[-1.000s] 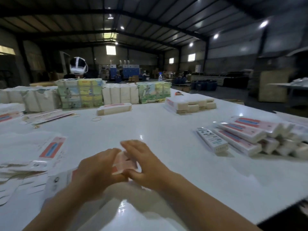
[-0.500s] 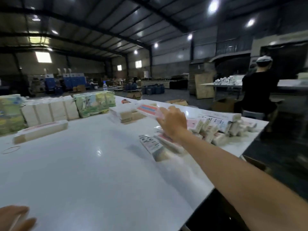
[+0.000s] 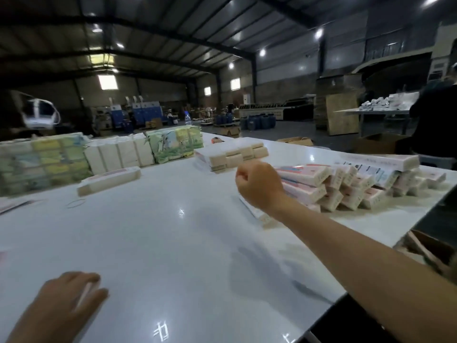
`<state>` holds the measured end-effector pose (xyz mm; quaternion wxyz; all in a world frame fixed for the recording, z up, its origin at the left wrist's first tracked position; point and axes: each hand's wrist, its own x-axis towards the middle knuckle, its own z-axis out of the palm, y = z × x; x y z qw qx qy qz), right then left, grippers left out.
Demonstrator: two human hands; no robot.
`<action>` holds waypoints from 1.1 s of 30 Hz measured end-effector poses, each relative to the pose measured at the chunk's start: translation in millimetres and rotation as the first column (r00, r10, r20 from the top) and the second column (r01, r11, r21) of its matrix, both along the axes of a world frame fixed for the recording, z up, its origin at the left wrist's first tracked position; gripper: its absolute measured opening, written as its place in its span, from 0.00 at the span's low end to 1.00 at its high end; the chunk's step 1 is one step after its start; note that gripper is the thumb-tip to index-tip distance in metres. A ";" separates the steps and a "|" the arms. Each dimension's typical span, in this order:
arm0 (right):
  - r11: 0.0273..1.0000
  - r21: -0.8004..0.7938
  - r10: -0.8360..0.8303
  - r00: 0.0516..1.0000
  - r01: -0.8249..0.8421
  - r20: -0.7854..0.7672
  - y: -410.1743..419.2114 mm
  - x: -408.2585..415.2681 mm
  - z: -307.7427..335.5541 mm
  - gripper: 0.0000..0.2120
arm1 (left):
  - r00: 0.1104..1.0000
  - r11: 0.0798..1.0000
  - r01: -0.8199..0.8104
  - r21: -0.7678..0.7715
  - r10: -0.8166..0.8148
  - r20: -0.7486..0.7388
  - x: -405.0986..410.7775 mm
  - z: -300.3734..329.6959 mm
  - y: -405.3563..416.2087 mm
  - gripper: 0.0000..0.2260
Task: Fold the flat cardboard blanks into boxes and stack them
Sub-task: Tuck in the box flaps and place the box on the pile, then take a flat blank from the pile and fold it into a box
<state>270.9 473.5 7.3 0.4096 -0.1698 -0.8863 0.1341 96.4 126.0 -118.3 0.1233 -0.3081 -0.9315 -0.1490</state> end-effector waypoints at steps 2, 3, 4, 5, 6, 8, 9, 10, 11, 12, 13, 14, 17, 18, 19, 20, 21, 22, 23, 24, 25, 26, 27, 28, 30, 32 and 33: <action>0.983 -0.002 0.184 0.979 -0.185 0.085 -61.4 -19.3 -9.6 0.10 | 1.000 0.997 0.003 0.081 -0.004 0.020 17.7 15.6 -0.6 0.11; 0.966 0.007 0.252 0.954 -0.257 0.161 -88.9 -28.9 -18.6 0.11 | 1.000 0.995 0.027 0.095 -0.026 -0.005 22.7 18.9 -0.2 0.10; 0.952 0.007 0.296 0.924 -0.307 0.244 -113.6 -38.1 -30.1 0.13 | 0.999 0.995 0.036 0.093 -0.034 -0.027 24.2 17.8 0.1 0.10; 0.942 -0.002 0.319 0.893 -0.336 0.316 -134.5 -47.0 -43.3 0.14 | 0.999 0.997 0.021 0.079 -0.019 -0.026 26.2 17.7 -1.8 0.11; 0.939 -0.008 0.322 0.868 -0.345 0.378 -150.7 -55.1 -56.4 0.14 | 1.000 0.996 0.001 0.086 0.002 -0.026 28.7 18.9 -1.7 0.12; 0.939 0.023 0.294 0.836 -0.343 0.464 -169.2 -64.5 -77.7 0.14 | 1.000 0.995 0.001 0.105 -0.001 -0.001 29.3 17.6 -0.7 0.13; 0.942 0.044 0.269 0.830 -0.332 0.489 -172.2 -66.7 -84.6 0.15 | 1.000 0.992 0.010 0.128 -0.013 0.019 28.9 18.2 -1.0 0.12; 0.949 0.050 0.246 0.833 -0.310 0.496 -172.6 -68.3 -89.1 0.14 | 0.997 0.985 0.014 0.172 -0.026 0.073 29.7 22.1 -2.1 0.11; 0.957 0.046 0.228 0.840 -0.287 0.493 -171.7 -69.4 -92.1 0.14 | 0.990 0.976 -0.005 0.218 -0.026 0.140 26.3 27.4 -3.9 0.08; 0.963 0.041 0.213 0.846 -0.266 0.488 -170.1 -69.6 -93.9 0.13 | 0.976 0.963 -0.049 0.266 -0.010 0.216 19.8 33.5 -7.7 0.07; 0.967 0.042 0.201 0.851 -0.253 0.485 -168.8 -69.6 -94.8 0.13 | 0.964 0.950 -0.104 0.294 0.024 0.265 9.8 40.6 -13.6 0.06; 0.967 0.052 0.194 0.851 -0.250 0.488 -168.6 -69.9 -95.2 0.12 | 0.961 0.942 -0.161 0.295 0.081 0.266 -3.7 47.8 -22.6 0.07; 0.962 0.064 0.197 0.838 -0.265 0.509 -172.4 -70.3 -94.3 0.09 | 0.916 0.913 -0.394 0.107 0.381 0.124 -49.8 65.5 -66.2 0.13; 0.963 0.061 0.195 0.832 -0.264 0.520 -174.8 -70.0 -92.8 0.09 | 0.868 0.871 -0.491 0.019 0.487 0.099 -63.1 68.0 -82.6 0.16; 0.964 0.057 0.191 0.829 -0.259 0.526 -176.3 -69.7 -90.9 0.09 | 0.814 0.818 -0.571 -0.064 0.575 0.085 -74.1 67.5 -97.0 0.20; 0.967 0.056 0.184 0.829 -0.250 0.529 -177.6 -69.5 -89.4 0.09 | 0.765 0.767 -0.627 -0.135 0.639 0.076 -82.6 65.3 -108.5 0.25; 0.969 0.060 0.174 0.832 -0.241 0.526 -179.0 -69.2 -87.8 0.10 | 0.732 0.728 -0.660 -0.187 0.679 0.063 -90.3 62.3 -116.0 0.31; 0.970 0.063 0.168 0.837 -0.234 0.520 -180.5 -69.3 -86.7 0.10 | 0.710 0.702 -0.678 -0.218 0.702 0.052 -96.3 59.1 -120.1 0.34; 0.969 0.066 0.170 0.841 -0.236 0.514 -181.8 -69.9 -85.8 0.10 | 0.699 0.687 -0.691 -0.224 0.714 0.036 -102.8 57.2 -121.1 0.36; 0.968 0.066 0.177 0.841 -0.244 0.511 -182.5 -70.1 -85.1 0.09 | 0.692 0.680 -0.701 -0.215 0.722 0.028 -108.3 57.4 -119.9 0.35; 0.965 0.067 0.184 0.840 -0.253 0.511 -182.6 -69.3 -85.0 0.08 | 0.683 0.674 -0.710 -0.203 0.730 0.031 -113.0 59.6 -117.4 0.33; 0.964 0.068 0.189 0.840 -0.258 0.509 -181.9 -66.9 -84.7 0.07 | 0.670 0.664 -0.721 -0.196 0.741 0.046 -115.4 62.6 -113.8 0.32; 0.963 0.062 0.195 0.843 -0.260 0.501 -180.3 -61.4 -84.4 0.05 | 0.653 0.652 -0.735 -0.186 0.755 0.065 -115.0 65.7 -109.1 0.32; 0.963 0.053 0.205 0.850 -0.263 0.486 -178.6 -56.3 -84.4 0.05 | 0.634 0.638 -0.751 -0.170 0.769 0.084 -114.0 67.7 -104.8 0.33; 0.957 0.049 0.232 0.857 -0.285 0.459 -176.2 -52.3 -86.3 0.05 | 0.603 0.604 -0.782 -0.153 0.796 0.062 -115.6 69.1 -96.4 0.34; 0.950 0.049 0.254 0.857 -0.308 0.447 -174.5 -51.6 -87.5 0.05 | 0.598 0.569 -0.793 -0.217 0.795 -0.100 -117.2 68.5 -88.2 0.31; 0.948 0.045 0.262 0.853 -0.316 0.451 -172.5 -51.5 -87.4 0.04 | 0.603 0.554 -0.791 -0.260 0.777 -0.180 -115.8 68.8 -84.4 0.29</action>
